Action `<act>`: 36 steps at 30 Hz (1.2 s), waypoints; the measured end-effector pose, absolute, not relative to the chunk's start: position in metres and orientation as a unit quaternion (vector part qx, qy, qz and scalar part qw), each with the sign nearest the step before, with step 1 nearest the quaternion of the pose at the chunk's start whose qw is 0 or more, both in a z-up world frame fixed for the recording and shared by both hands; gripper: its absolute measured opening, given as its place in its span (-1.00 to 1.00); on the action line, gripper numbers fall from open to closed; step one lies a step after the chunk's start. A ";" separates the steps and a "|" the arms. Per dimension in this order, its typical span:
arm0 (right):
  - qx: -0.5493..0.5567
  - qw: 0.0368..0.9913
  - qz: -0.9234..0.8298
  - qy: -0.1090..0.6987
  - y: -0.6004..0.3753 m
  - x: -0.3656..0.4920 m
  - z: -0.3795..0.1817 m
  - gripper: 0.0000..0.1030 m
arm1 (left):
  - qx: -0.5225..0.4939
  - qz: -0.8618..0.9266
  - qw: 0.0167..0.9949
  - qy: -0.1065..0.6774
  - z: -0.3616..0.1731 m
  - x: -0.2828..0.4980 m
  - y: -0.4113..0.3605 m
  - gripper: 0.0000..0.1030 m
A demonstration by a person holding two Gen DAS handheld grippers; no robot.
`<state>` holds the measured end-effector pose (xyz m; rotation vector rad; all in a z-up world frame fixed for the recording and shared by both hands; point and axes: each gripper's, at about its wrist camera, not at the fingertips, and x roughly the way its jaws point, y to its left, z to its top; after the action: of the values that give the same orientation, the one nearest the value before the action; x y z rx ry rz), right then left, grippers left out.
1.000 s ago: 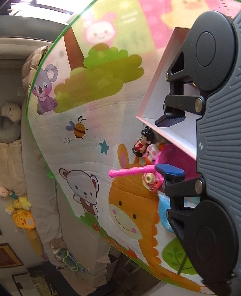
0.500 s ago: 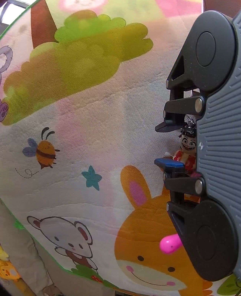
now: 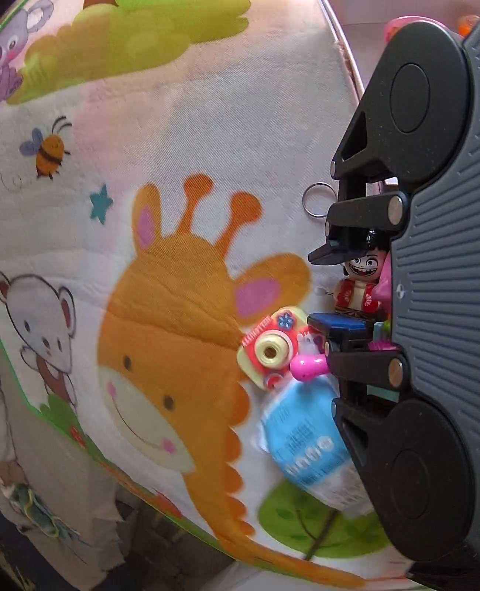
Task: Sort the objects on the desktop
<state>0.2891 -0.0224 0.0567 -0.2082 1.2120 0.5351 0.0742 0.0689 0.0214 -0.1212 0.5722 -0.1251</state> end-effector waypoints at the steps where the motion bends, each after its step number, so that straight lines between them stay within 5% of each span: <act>1: -0.084 0.786 0.263 0.554 -0.033 0.277 0.066 -0.43 | -0.057 -0.063 0.956 0.281 0.021 0.071 0.068 1.00; 4: -0.095 0.829 0.293 0.466 -0.066 0.222 0.106 -0.37 | -0.052 -0.061 0.958 0.276 0.022 0.061 0.065 1.00; 10: -0.129 0.930 0.171 0.300 -0.174 0.133 0.141 0.17 | -0.047 -0.031 0.957 0.284 0.023 0.060 0.064 1.00; 18: 0.010 0.940 0.060 0.335 -0.271 0.100 0.087 0.29 | -0.053 -0.020 0.950 0.307 0.025 0.042 0.057 1.00; 22: 0.041 0.924 0.106 0.366 -0.251 0.106 0.063 0.29 | -0.049 -0.016 0.951 0.306 0.031 0.030 0.057 1.00; 26: 0.023 0.934 0.111 0.339 -0.216 0.109 0.062 0.58 | -0.059 -0.006 0.952 0.301 0.034 0.023 0.063 1.00; 36: -0.009 0.915 0.252 0.316 -0.146 0.106 0.069 0.51 | -0.066 0.001 0.951 0.301 0.030 0.022 0.068 1.00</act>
<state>0.1059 -0.1461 0.0692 -0.0184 0.6499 0.5179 0.0215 0.0681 0.0300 -0.1341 0.6126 0.0028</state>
